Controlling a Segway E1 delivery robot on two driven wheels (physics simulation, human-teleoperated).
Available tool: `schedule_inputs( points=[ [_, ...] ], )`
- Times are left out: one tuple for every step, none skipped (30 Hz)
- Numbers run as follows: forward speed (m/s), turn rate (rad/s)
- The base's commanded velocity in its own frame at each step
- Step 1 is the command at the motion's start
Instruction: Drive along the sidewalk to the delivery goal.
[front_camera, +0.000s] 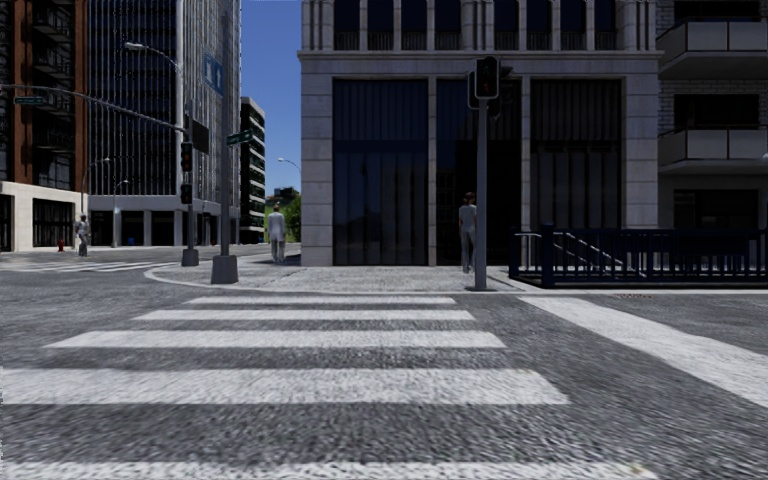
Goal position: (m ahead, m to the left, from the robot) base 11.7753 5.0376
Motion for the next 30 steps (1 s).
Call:
schedule_inputs(
  points=[
    [2.00,0.00],
    [2.00,0.00],
    [2.00,0.00],
    [2.00,0.00],
    [2.00,0.00],
    [2.00,0.00],
    [2.00,0.00],
    [2.00,0.00],
    [2.00,0.00],
    [2.00,0.00],
    [2.00,0.00],
    [2.00,0.00],
    [2.00,0.00],
    [2.00,0.00],
    [2.00,0.00],
    [2.00,0.00],
    [2.00,0.00],
    [2.00,0.00],
    [2.00,0.03],
    [2.00,0.06],
    [2.00,0.06],
    [2.00,0.06],
    [2.00,0.07],
    [2.00,0.09],
    [2.00,0.17],
    [2.00,0.19],
    [2.00,0.19],
    [2.00,0.19],
    [2.00,0.20],
    [2.00,0.20]
  ],
)
